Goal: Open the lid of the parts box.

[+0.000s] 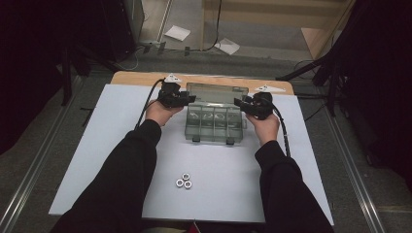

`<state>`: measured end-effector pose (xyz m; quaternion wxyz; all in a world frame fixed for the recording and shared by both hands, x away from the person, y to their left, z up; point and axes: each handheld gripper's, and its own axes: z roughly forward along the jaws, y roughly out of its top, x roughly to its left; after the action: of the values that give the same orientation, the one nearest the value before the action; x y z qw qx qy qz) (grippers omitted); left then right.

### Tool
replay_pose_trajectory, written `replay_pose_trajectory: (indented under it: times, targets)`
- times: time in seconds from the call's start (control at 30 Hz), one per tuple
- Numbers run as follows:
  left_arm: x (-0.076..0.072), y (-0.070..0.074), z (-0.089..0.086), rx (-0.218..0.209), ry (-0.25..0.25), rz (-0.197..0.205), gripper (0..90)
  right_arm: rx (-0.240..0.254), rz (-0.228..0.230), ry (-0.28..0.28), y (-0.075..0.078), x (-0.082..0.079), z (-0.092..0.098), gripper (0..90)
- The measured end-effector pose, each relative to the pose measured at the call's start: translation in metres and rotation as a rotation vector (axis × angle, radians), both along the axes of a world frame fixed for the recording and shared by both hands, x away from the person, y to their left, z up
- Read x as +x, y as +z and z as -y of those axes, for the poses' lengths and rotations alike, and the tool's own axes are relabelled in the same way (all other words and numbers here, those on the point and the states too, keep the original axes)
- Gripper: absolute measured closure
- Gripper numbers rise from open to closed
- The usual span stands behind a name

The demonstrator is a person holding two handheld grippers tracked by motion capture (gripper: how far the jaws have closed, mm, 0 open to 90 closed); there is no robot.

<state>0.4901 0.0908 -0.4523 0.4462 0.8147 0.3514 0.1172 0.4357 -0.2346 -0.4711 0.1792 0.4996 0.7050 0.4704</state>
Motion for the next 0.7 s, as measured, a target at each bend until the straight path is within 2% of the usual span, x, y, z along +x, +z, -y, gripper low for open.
replay_pose_trajectory:
  times: [0.13, 0.3, 0.37, 0.53, 0.7]
  targets:
    - [0.001, -0.002, 0.001, 0.006, 0.010, -0.004, 59.5, -0.004, -0.005, -0.006, -0.003, 0.002, 0.001, 56.2]
    - [0.003, -0.006, 0.003, -0.008, 0.023, -0.014, 59.6, 0.008, -0.017, -0.027, -0.007, 0.005, 0.000, 57.9]
    - [0.003, -0.008, 0.005, 0.006, 0.036, -0.010, 59.5, 0.016, -0.029, -0.037, -0.008, 0.006, -0.001, 58.4]
    - [0.004, -0.011, 0.007, -0.008, 0.061, -0.018, 59.7, 0.017, -0.031, -0.052, -0.012, 0.008, -0.001, 59.6]
    - [0.005, -0.013, 0.008, -0.010, 0.074, -0.017, 60.9, 0.020, -0.053, -0.071, -0.017, 0.010, -0.002, 60.3]
